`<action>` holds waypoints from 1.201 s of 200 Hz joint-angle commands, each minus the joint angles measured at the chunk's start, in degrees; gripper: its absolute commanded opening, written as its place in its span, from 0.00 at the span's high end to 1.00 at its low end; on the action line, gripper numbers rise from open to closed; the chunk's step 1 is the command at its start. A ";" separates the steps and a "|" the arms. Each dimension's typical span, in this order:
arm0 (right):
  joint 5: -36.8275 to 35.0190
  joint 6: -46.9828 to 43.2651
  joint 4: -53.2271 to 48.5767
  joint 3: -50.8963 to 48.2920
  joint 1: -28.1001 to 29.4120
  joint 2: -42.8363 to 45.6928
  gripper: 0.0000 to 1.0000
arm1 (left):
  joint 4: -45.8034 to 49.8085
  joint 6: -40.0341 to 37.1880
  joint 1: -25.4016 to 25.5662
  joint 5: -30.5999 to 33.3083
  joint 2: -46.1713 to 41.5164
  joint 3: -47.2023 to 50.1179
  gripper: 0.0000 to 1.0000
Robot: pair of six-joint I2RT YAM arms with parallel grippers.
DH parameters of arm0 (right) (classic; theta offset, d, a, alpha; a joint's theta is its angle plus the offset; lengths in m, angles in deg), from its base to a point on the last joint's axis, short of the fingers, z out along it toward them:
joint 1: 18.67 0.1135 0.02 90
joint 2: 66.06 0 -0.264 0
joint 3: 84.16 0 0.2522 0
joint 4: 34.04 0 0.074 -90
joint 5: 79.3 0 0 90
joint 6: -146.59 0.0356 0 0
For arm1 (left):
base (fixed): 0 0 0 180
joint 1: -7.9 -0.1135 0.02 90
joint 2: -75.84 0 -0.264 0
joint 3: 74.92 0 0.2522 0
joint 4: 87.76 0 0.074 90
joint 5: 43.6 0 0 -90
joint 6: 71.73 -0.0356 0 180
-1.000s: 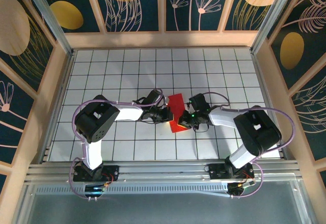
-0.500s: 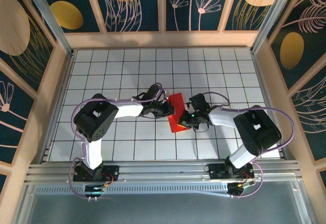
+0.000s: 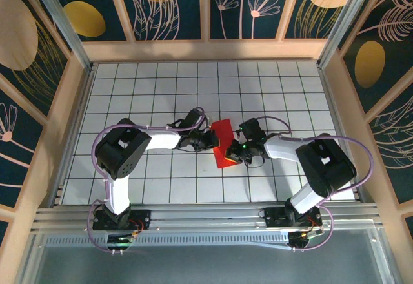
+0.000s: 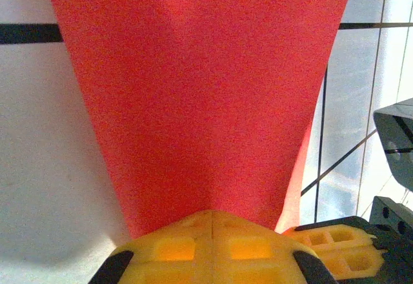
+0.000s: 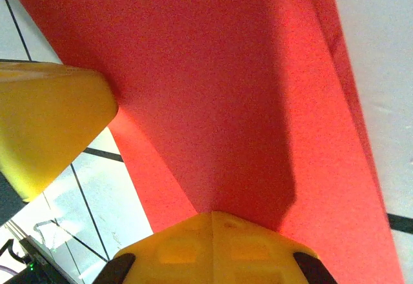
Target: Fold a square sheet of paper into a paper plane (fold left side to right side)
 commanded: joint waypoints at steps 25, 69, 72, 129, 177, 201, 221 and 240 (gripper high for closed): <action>-6.06 -1.79 -7.57 -1.20 0.47 -3.20 1.00 | -3.30 1.11 -0.93 1.74 1.23 2.10 1.00; -7.58 -2.74 -9.28 -1.20 0.48 -3.50 1.00 | -3.84 1.15 -2.00 2.98 1.23 3.42 1.00; -7.58 -2.76 -9.28 -1.27 0.49 -3.52 1.00 | -3.85 1.11 -2.07 3.11 1.28 3.42 1.00; -7.41 -2.83 -9.10 -1.46 0.51 -3.99 1.00 | -3.77 0.94 -3.96 5.10 2.53 2.07 1.00; -7.31 -2.57 -8.66 -2.03 0.49 -3.86 1.00 | -3.20 0.21 -6.32 6.14 4.75 -2.46 1.00; -7.40 -2.34 -8.58 -2.34 0.47 -3.59 1.00 | -2.72 -0.33 -7.57 6.54 6.08 -4.53 1.00; -7.41 -2.02 -8.31 -2.61 0.47 -3.26 1.00 | -2.11 -0.98 -8.39 6.77 7.50 -6.81 1.00; -7.41 -1.67 -8.16 -2.77 0.55 -3.07 1.00 | -0.99 -1.65 -9.13 7.20 9.05 -9.05 1.00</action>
